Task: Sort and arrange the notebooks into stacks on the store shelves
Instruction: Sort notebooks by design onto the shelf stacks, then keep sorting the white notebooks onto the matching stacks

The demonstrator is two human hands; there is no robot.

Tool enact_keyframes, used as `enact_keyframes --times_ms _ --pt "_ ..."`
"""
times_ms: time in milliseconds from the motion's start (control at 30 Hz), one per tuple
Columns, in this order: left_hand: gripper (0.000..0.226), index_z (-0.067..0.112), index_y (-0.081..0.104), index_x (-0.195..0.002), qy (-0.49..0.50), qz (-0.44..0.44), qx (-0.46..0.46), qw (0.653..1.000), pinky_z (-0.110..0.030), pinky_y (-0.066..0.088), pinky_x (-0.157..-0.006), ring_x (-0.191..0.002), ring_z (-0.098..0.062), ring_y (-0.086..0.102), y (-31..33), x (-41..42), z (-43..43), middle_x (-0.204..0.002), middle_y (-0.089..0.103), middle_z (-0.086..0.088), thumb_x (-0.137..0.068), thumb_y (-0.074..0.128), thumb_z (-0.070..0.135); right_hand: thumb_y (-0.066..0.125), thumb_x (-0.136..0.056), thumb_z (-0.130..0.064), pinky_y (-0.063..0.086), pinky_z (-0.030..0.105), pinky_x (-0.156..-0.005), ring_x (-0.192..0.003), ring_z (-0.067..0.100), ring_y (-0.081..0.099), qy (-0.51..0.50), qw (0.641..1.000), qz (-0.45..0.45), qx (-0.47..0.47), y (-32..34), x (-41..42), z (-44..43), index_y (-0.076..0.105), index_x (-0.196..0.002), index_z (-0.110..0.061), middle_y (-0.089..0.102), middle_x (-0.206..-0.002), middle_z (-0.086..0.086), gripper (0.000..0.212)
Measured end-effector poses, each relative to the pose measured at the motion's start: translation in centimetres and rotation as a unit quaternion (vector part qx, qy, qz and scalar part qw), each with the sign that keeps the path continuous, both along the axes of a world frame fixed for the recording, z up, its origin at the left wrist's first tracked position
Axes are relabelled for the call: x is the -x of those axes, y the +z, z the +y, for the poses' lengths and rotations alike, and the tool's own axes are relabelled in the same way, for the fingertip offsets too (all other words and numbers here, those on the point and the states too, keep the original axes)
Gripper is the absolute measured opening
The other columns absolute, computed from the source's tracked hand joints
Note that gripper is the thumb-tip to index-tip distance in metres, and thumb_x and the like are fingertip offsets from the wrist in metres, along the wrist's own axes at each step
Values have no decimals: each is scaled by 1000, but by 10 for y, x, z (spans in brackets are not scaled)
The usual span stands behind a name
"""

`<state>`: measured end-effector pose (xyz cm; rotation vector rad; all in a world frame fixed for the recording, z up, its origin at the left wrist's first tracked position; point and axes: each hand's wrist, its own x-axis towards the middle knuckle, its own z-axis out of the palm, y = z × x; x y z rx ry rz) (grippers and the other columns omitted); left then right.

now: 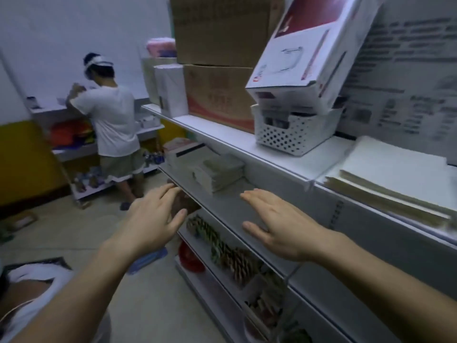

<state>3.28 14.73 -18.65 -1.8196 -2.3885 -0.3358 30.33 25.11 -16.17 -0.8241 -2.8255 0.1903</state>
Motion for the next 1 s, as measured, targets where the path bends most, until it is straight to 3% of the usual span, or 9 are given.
enact_keyframes --times_ms 167,300,433,600,767,900,1000 --pt "68 19 24 -162 83 -45 58 994 -44 27 -121 -156 -22 21 -31 120 8 -170 18 -3 -105 41 52 36 -102 -58 13 40 -125 -155 18 3 -12 996 -85 32 -47 118 62 10 -161 -17 8 -168 0 76" --pt "69 15 19 -163 109 -69 110 986 -38 20 -123 -157 -22 16 -55 185 25 -172 13 -6 -107 39 49 36 -101 -59 17 47 -124 -155 20 -1 -16 990 -125 63 -70 186 101 6 -161 -17 3 -169 0 79" --pt "68 15 18 -163 104 -76 118 985 -37 20 -123 -157 -22 17 -75 231 66 -171 14 -7 -107 40 47 39 -100 -60 18 46 -124 -155 21 3 -12 991 -102 80 -86 239 142 9 -160 -18 7 -168 0 79" --pt "68 17 22 -163 71 -85 113 987 -42 30 -121 -154 -24 25 -96 281 141 -170 20 -6 -106 42 48 44 -100 -56 17 37 -124 -153 19 14 -6 993 -48 112 -106 298 194 15 -160 -17 16 -166 4 77" --pt "62 13 31 -159 40 -157 82 983 -36 35 -114 -145 -23 39 -112 317 206 -160 38 -6 -107 45 44 56 -100 -41 29 29 -115 -141 22 38 -28 989 19 141 -115 361 242 36 -151 -13 41 -153 8 62" --pt "59 12 36 -156 4 -211 92 973 -29 35 -110 -141 -22 44 -133 341 254 -156 44 -8 -106 48 41 56 -99 -43 34 32 -113 -137 22 41 -60 987 23 145 -126 403 284 37 -151 -13 42 -153 8 63" --pt "62 12 37 -156 -8 -267 97 959 -32 38 -112 -141 -24 46 -148 364 299 -156 46 -9 -105 48 45 52 -99 -46 33 32 -115 -141 22 37 -88 986 20 143 -132 429 310 35 -153 -15 37 -157 6 64"
